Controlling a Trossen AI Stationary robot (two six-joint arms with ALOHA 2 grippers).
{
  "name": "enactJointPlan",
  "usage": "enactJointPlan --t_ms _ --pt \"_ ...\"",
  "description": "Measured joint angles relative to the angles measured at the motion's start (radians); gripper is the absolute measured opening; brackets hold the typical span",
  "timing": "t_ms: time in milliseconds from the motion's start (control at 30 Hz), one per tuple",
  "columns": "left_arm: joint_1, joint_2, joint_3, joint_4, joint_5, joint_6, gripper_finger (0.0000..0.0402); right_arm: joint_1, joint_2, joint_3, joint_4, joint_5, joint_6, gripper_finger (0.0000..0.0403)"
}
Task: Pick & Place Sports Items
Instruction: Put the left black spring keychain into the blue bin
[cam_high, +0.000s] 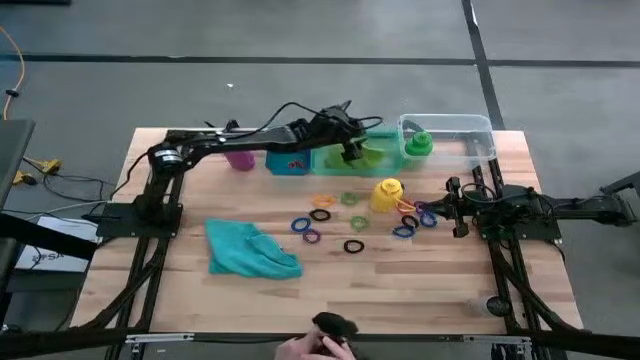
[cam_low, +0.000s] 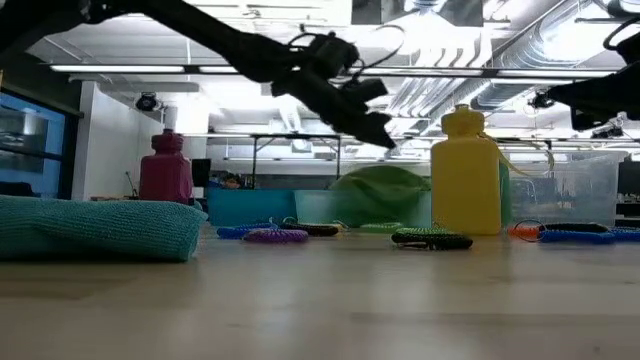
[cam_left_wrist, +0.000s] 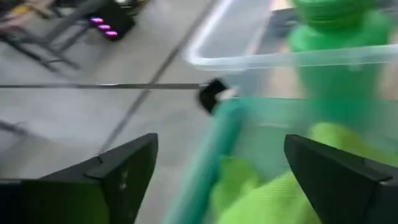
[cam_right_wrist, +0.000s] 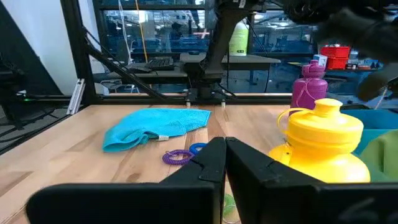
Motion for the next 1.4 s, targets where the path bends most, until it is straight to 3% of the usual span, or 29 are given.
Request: enactJointPlan --t_ms 200,600,767,1000,1400 --pt "-0.013 -0.062 0.000 -0.026 -0.102 -0.022 0.0291 0.000 0.000 0.000 0.000 0.000 0.000 0.0000" --pt "-0.066 -0.171 0.000 -0.177 -0.099 -0.301 0.0291 0.000 0.000 0.000 0.000 0.000 0.000 0.0000" --pt "-0.097 -0.189 0.000 -0.232 -0.041 -0.389 0.0291 0.000 0.000 0.000 0.000 0.000 0.000 0.0000" --pt "-0.135 -0.189 0.000 -0.278 0.125 -0.493 0.0292 0.000 0.000 0.000 0.000 0.000 0.000 0.0000" --pt "-0.214 -0.189 0.000 -0.373 0.130 -0.516 0.0292 0.000 0.000 0.000 0.000 0.000 0.000 0.0000"
